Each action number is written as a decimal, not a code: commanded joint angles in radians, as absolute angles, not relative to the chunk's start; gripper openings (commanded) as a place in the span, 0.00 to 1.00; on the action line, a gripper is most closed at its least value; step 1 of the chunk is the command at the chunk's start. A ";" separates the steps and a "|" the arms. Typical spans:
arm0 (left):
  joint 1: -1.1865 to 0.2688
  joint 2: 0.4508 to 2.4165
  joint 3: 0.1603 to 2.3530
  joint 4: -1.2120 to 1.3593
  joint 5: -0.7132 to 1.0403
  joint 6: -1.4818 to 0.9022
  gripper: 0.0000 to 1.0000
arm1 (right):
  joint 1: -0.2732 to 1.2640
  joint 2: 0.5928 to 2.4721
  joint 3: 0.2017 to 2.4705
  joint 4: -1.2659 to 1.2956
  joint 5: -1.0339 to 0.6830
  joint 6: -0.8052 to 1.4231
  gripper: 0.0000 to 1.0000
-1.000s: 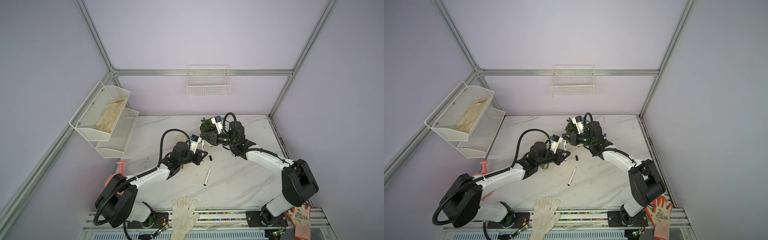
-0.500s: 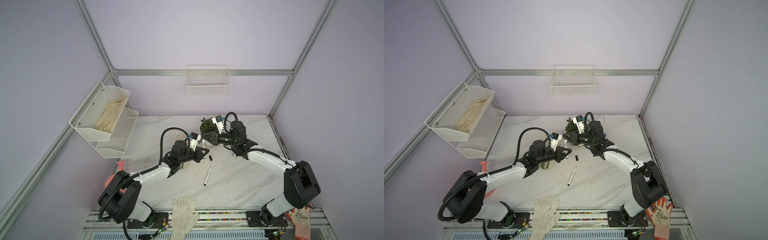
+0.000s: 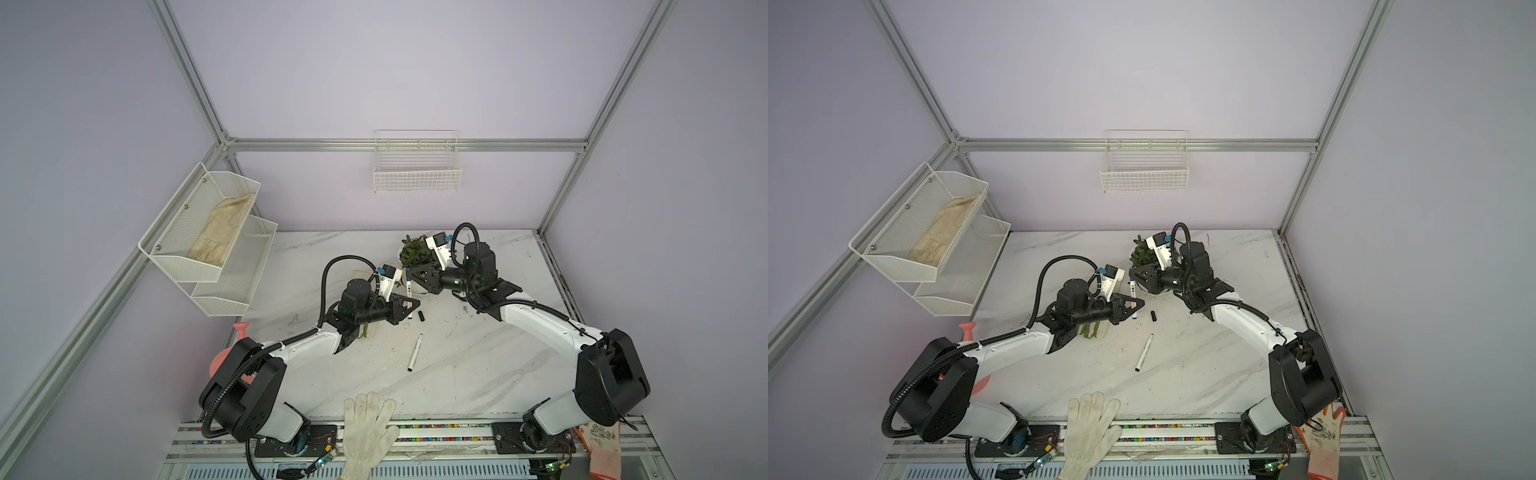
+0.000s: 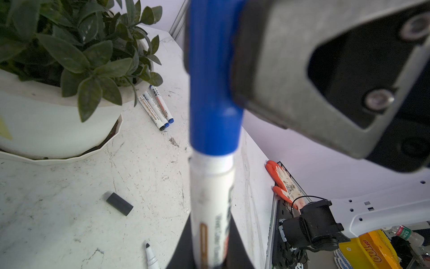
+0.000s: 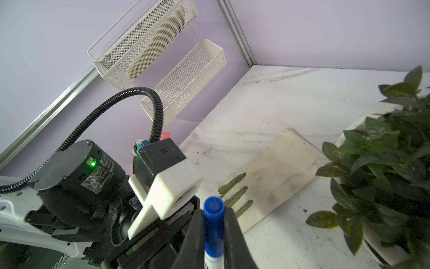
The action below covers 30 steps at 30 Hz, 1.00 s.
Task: Insert the pens into the pen caps
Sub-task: 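Press the blue cap down onto the marker and open the right gripper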
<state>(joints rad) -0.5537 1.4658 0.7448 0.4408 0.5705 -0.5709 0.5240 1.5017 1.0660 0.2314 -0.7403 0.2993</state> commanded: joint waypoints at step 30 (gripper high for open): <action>-0.643 1.342 0.825 0.365 0.199 -0.044 0.00 | 0.534 1.516 1.208 -0.236 -0.849 0.052 0.00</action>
<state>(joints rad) -0.6342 1.3888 0.7452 0.2565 0.2432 -0.0998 0.5159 1.4982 1.1893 -0.0803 -0.8040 0.1276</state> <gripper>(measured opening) 0.133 0.127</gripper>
